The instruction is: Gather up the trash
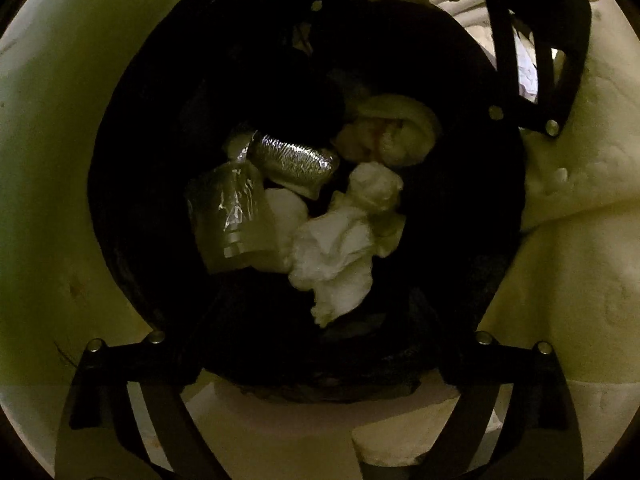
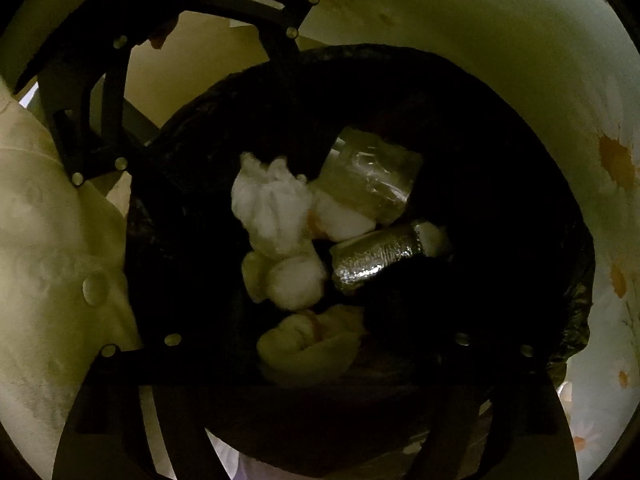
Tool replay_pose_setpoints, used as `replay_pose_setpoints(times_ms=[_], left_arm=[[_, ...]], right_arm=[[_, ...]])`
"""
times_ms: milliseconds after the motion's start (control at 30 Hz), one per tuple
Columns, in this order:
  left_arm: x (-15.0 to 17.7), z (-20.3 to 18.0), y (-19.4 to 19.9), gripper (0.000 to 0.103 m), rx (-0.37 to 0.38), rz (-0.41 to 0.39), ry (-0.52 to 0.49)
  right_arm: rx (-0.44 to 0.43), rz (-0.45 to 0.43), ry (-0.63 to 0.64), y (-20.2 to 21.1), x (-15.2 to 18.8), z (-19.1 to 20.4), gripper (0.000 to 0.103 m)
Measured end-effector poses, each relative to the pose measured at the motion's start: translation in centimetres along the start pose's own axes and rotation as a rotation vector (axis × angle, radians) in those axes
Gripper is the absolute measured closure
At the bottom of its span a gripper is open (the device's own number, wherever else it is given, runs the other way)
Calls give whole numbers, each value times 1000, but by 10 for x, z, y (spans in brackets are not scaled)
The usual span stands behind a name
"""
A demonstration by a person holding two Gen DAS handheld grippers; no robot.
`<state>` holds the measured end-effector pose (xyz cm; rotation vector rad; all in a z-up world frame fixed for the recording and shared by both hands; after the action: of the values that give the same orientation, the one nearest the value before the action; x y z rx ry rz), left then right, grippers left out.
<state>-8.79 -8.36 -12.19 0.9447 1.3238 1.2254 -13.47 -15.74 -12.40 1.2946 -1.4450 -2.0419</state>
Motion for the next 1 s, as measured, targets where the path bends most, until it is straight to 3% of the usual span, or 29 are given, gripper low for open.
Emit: replay_pose_setpoints(times_ms=[167,267,433,667,800,1000], left_arm=[[9,2,4,9,-36,-64,55],[14,1,13,8,-11,-140,135],[18,-9,25,6,-47,-284,210],[22,-18,48,6,-91,-527,308],[25,-16,62,6,-86,-665,399],[31,-4,88,6,-145,-861,523]], right_arm=[[41,-12,9,7,1,7,22],[85,-30,2,12,3,8,17],[86,-104,-71,28,8,3,16],[125,-295,-169,66,11,-3,11],[126,-395,-173,84,5,-4,10],[175,-538,-176,122,-10,-14,9]])
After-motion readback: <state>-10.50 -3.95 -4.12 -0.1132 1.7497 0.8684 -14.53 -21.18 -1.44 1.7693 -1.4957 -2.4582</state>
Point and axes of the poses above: each gripper's, at about its wrist camera, not at the fingertips, and y roughly against the way its jaws point, z to its left, x to its underside, the point moved 1 cm from there along -y, roughly the way its jaws point, and after that the axes turned 7 degrees about -z, right-handed, at the moved point
